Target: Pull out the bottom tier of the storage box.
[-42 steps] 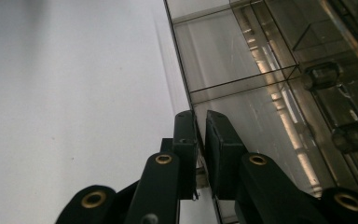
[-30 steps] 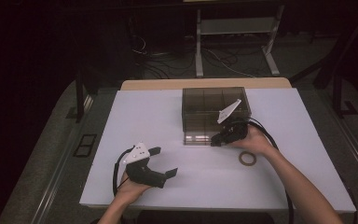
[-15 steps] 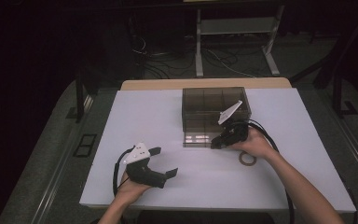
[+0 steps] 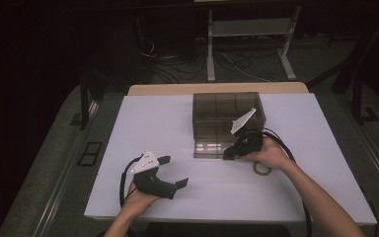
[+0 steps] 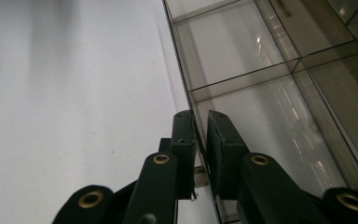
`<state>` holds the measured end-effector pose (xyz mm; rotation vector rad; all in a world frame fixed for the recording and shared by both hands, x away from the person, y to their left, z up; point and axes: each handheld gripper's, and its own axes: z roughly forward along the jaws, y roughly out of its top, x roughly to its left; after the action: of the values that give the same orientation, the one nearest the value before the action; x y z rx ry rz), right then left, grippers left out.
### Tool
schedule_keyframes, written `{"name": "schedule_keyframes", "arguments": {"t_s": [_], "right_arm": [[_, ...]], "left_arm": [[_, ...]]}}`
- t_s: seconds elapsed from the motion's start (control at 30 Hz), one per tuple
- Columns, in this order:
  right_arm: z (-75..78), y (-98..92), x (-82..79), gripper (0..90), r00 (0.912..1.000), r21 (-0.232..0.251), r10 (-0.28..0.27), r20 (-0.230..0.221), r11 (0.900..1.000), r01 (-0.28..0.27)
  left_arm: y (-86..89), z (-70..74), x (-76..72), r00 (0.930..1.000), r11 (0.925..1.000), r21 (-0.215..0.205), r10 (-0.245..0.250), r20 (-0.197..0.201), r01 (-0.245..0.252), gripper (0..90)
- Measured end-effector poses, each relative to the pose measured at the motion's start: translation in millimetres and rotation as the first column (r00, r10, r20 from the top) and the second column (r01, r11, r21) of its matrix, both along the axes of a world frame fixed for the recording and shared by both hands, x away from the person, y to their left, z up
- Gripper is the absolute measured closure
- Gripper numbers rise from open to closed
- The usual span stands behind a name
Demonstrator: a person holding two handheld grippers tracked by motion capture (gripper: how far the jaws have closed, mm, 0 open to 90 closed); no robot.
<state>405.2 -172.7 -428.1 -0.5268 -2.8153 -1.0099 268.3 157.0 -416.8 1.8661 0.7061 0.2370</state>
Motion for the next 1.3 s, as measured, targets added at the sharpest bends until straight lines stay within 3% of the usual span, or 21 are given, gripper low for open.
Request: {"name": "schedule_keyframes", "arguments": {"t_s": [0.17, 0.4, 0.63, 1.07, 1.3], "right_arm": [[0.3, 0.2, -0.5, 79.4, 1.0, 0.001, 0.001, 0.001, 1.0, -0.001], [10.0, -1.3, -1.9, 70.5, 0.9994, 0.029, -0.03, 0.016, 0.999, 0.029], [22.1, -4.3, -9.2, 60.5, 0.9976, 0.024, -0.06, 0.035, 0.998, 0.059], [47.5, -15.8, -33.2, 43.9, 0.9895, 0.033, -0.133, 0.056, 0.991, 0.132], [51.8, -27.4, -46.8, 33.3, 0.9832, 0.058, -0.18, 0.031, 0.982, 0.178]], "left_arm": [[-0.4, -0.1, -0.1, 1.0, 1.0, 0.001, 0.0, -0.001, 0.0, 0.0], [-0.3, -0.2, -0.3, 1.0, 1.0, 0.003, 0.0, -0.002, 0.0, 0.0], [0.0, 0.1, -1.0, 1.0, 1.0, 0.002, 0.001, -0.002, -0.001, 0.0], [-0.1, 0.3, -1.8, 1.0, 1.0, 0.003, 0.003, -0.002, -0.003, 0.0], [-0.1, 0.2, -2.0, 1.0, 1.0, 0.006, 0.004, -0.003, -0.004, 0.0]]}}
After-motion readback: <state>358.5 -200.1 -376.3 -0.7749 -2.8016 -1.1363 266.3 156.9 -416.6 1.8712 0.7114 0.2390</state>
